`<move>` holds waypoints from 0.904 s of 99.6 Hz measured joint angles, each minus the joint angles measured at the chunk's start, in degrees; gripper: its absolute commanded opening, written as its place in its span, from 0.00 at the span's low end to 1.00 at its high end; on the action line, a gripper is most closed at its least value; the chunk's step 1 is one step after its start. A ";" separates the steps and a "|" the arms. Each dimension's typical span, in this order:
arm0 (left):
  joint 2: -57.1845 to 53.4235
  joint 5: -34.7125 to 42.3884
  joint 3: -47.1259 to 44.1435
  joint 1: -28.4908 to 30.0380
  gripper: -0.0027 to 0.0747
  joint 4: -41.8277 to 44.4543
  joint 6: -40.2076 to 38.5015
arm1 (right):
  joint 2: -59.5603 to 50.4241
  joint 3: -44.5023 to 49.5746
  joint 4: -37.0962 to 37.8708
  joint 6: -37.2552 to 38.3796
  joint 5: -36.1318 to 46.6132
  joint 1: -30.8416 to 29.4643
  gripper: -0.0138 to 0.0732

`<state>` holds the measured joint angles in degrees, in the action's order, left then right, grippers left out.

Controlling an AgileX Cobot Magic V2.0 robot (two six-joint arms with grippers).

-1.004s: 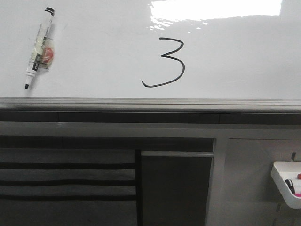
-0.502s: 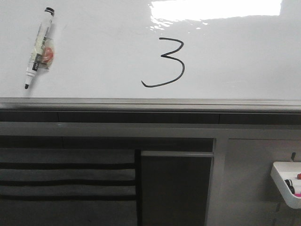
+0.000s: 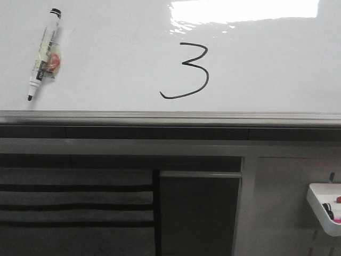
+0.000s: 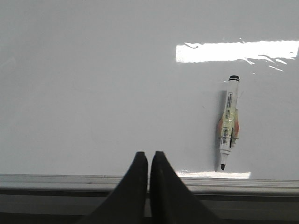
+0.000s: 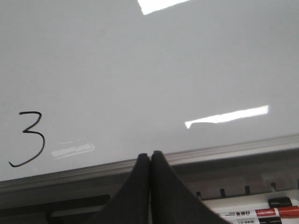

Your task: Write number 3 on whiteboard

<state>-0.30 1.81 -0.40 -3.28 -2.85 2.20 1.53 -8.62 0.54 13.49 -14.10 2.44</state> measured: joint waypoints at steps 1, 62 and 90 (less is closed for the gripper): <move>0.00 0.00 0.00 0.00 0.01 0.00 0.00 | -0.23 0.37 0.00 0.00 0.10 -0.11 0.07; 0.00 0.00 0.00 0.00 0.01 0.00 0.00 | -2.08 9.62 0.01 0.09 12.05 -1.63 0.07; 0.00 0.00 0.00 0.00 0.01 0.00 0.00 | -2.08 9.62 1.08 -0.50 13.11 -1.63 0.07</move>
<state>-0.30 1.81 -0.40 -3.28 -2.85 2.20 -0.55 1.00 1.62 13.00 -1.00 0.82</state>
